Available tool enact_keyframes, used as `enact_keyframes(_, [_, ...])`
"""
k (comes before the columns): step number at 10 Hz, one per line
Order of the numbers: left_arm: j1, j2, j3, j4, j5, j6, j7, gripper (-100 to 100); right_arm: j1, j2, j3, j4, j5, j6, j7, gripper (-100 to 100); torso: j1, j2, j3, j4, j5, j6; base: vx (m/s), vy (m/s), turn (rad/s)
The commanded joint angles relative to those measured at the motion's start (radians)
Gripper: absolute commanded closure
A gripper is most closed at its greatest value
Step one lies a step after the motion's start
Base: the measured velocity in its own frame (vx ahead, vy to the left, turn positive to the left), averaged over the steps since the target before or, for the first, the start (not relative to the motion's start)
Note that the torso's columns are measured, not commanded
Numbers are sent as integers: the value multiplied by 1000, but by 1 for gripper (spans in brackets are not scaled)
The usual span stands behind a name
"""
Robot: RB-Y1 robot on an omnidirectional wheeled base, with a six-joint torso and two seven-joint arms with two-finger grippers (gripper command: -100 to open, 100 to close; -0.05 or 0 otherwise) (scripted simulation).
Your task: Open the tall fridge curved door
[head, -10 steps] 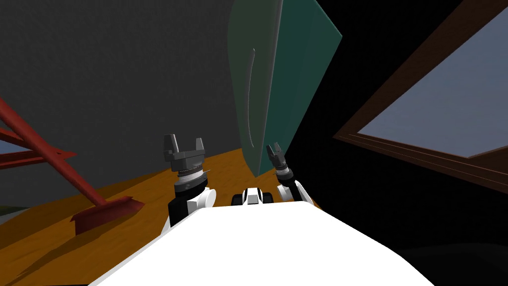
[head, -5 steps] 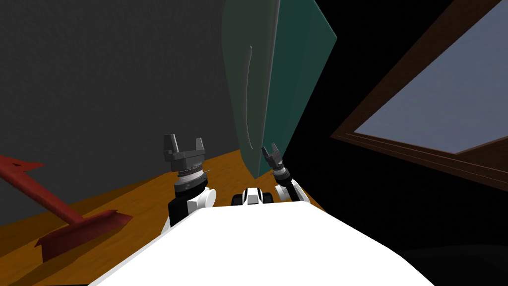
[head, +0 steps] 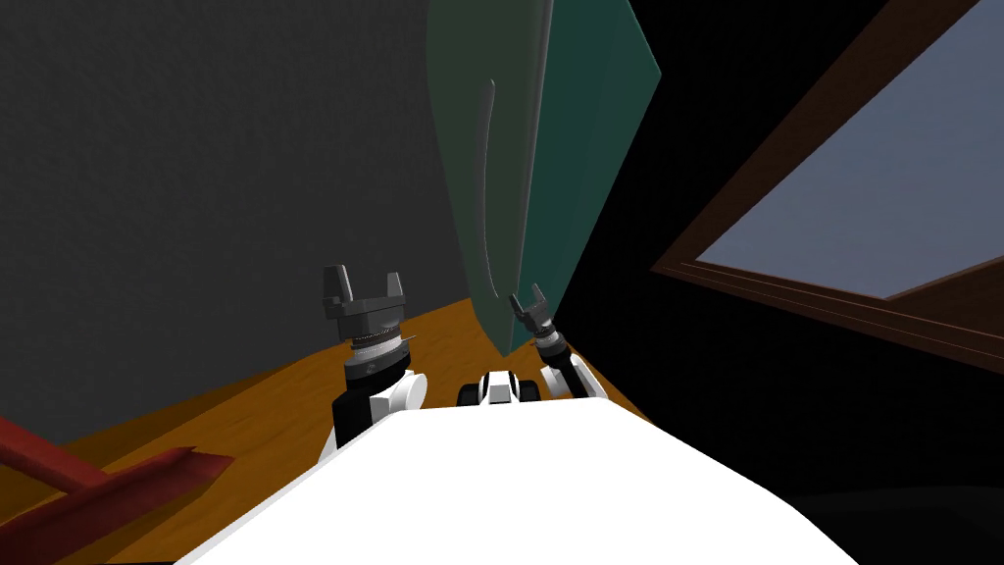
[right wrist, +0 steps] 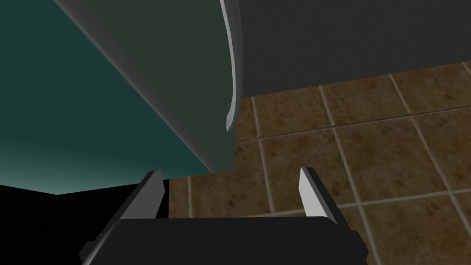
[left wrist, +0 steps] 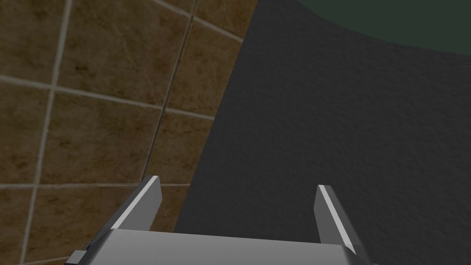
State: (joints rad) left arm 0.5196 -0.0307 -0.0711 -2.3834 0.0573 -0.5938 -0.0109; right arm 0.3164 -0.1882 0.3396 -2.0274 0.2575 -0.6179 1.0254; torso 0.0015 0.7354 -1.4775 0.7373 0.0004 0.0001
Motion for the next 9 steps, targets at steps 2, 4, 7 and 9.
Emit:
enact_keyframes(2, [0, 0, 0, 0, 0, 0, 0, 0, -16, -4, 26, 35, 21, 2, 103, -100, -3, 5, 3, 1, -1, 0, 42, 30, -79])
enact_keyframes(4, [0, 0, 0, 0, 0, 0, 0, 0, -26, -7, 42, 57, 34, 5, 159, -100, -2, 3, 2, 1, 0, 0, 73, 53, -149])
enact_keyframes(7, [0, 0, 0, 0, 0, 0, 0, 0, -36, -11, 58, 80, 47, 9, 239, -100, -3, 4, 2, 1, -1, 0, 60, 35, -79])
enact_keyframes(9, [0, 0, 0, 0, 0, 0, 0, 0, -46, -14, 74, 104, 59, 13, 295, -100, -1, 3, 2, 1, 0, 0, 71, 56, -129])
